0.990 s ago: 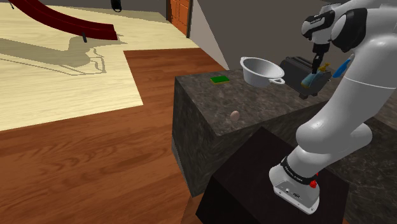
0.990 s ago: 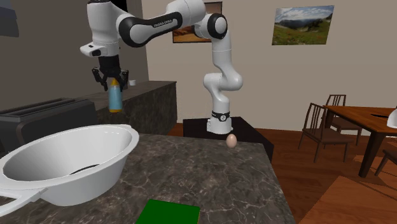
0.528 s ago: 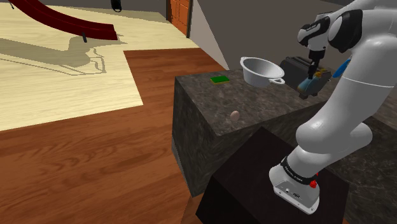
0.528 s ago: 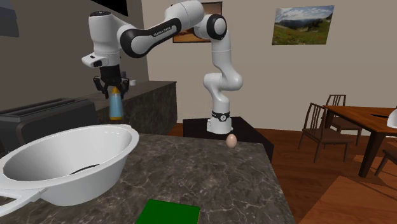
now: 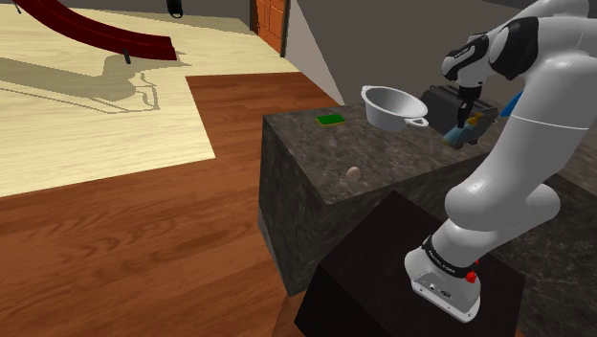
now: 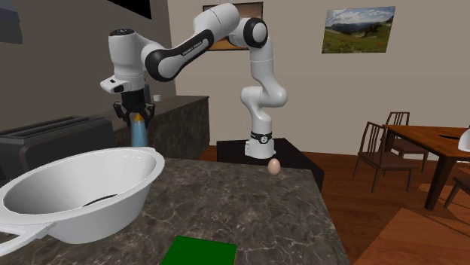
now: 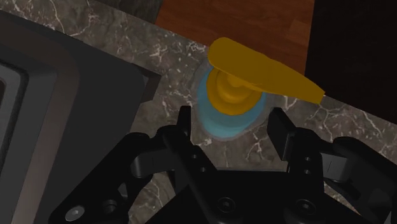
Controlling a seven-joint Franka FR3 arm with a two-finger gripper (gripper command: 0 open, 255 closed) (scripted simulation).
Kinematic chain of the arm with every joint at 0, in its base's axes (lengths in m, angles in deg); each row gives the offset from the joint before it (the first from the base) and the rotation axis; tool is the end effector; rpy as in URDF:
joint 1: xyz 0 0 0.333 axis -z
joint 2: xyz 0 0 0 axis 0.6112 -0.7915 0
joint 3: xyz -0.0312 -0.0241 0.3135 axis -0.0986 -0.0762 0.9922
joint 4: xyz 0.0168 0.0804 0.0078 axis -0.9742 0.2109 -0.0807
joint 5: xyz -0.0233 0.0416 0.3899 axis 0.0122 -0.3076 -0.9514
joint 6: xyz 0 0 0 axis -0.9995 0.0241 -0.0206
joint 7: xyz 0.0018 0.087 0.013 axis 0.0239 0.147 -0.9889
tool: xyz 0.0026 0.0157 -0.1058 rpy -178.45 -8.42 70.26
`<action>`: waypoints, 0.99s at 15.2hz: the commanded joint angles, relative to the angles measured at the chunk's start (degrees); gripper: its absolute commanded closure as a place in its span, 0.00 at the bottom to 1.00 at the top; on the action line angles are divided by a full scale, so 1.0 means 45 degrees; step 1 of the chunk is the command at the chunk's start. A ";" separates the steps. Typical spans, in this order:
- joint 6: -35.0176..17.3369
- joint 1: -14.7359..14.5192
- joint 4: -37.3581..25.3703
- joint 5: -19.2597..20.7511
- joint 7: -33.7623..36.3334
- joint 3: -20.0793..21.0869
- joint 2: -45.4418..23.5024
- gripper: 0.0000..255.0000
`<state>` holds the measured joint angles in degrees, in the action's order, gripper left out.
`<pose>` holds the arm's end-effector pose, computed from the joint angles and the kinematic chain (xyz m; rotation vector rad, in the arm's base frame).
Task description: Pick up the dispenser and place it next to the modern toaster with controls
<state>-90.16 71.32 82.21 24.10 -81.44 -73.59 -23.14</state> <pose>0.2498 -0.5627 0.4027 2.9867 0.0791 -0.5022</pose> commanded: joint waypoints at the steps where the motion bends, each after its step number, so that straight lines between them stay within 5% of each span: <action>1: -0.0307 0.0042 0.0165 -0.0051 0.0031 0.0017 -0.0148 1.00; 15: -0.1335 0.0167 0.0701 -0.0239 0.0165 0.0114 -0.0711 1.00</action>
<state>-96.16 72.07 85.37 23.03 -80.70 -73.08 -26.34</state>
